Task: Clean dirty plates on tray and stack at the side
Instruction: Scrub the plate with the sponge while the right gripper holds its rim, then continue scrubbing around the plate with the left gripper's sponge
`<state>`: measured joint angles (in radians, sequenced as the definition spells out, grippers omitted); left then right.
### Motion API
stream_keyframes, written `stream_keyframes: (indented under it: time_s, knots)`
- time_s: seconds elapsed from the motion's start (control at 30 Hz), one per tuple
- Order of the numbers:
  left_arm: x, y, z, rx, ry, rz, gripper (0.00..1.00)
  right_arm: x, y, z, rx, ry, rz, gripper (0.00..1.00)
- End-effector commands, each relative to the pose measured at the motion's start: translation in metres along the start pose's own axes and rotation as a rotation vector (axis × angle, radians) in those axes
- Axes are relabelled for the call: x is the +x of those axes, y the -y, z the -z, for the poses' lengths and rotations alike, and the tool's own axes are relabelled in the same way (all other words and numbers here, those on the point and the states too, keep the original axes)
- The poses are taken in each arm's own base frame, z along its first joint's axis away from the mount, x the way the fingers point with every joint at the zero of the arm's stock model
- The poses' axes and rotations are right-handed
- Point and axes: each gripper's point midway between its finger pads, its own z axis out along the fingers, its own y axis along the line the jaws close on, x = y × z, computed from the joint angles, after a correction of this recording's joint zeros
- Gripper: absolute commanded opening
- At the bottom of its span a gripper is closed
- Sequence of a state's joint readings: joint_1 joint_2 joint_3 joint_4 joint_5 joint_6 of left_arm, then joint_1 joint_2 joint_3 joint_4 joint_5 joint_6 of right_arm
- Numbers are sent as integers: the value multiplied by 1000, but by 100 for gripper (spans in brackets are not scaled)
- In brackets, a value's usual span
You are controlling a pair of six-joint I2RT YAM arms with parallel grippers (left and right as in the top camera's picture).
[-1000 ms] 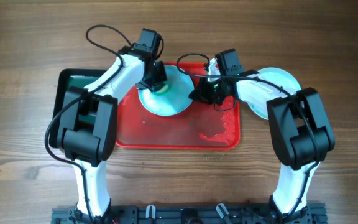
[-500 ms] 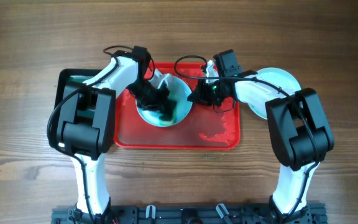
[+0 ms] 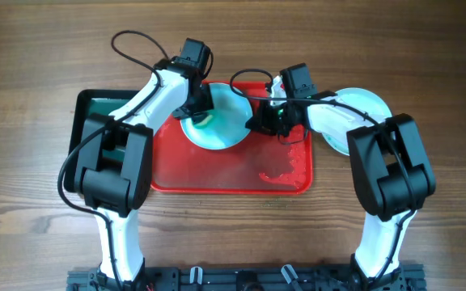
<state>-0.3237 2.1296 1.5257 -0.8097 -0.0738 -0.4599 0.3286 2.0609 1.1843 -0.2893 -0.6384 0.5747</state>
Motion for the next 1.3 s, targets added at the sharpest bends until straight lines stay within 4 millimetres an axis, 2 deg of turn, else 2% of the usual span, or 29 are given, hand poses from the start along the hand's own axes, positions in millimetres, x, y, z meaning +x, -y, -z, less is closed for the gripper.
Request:
stream_keyframes:
  time_s: [0.0, 0.13, 0.23, 0.3, 0.4, 0.47, 0.57, 0.73, 0.8, 0.9, 0.97, 1.03, 1.07, 1.1, 1.17, 1.23, 1.27]
  knots:
    - [34, -81, -32, -378, -93, -15, 4, 13, 14, -9, 20, -47, -12, 4]
    - [89, -34, -29, -63, -380, -275, 4, 13, 14, -9, 20, -47, -11, 4]
    - [135, 10, -4, 316, -566, -504, 4, 13, 14, -9, 20, -47, -12, 4]
    - [154, 25, 14, 492, -626, -607, 4, 13, 14, -9, 20, -47, -12, 4]
    - [166, 30, 28, 602, -657, -695, 4, 13, 14, -9, 20, -47, -12, 4]
    - [162, 33, 24, 608, -627, -708, 4, 13, 14, -9, 20, -47, -12, 4]
    - [144, 45, 12, 597, -542, -657, 4, 13, 14, -9, 20, -46, -12, 4]
    - [84, 82, -9, 604, -302, -449, 4, 13, 14, -9, 20, -47, -12, 4]
    - [61, 91, -14, 592, -212, -391, 4, 13, 14, -9, 20, -47, -11, 4]
    - [25, 81, -29, 448, -80, -266, 4, 13, 14, -9, 21, -48, -12, 4]
    - [0, 43, -43, 200, 23, -130, 4, 13, 14, -9, 21, -48, -9, 5]
    - [-13, 0, -45, -44, 98, -16, 4, 13, 14, -9, 21, -48, -8, 4]
    - [-14, -28, -42, -192, 131, 60, 4, 13, 14, -9, 21, -48, -9, 4]
    - [-10, -45, -38, -276, 139, 105, 4, 13, 14, -9, 21, -48, -9, 4]
    - [0, -62, -34, -360, 128, 177, 4, 13, 14, -9, 20, -47, -9, 4]
    - [11, -66, -33, -376, 84, 206, 4, 13, 14, -9, 20, -47, -9, 4]
    - [21, -60, -35, -340, 30, 187, 4, 13, 14, -9, 20, -47, -8, 4]
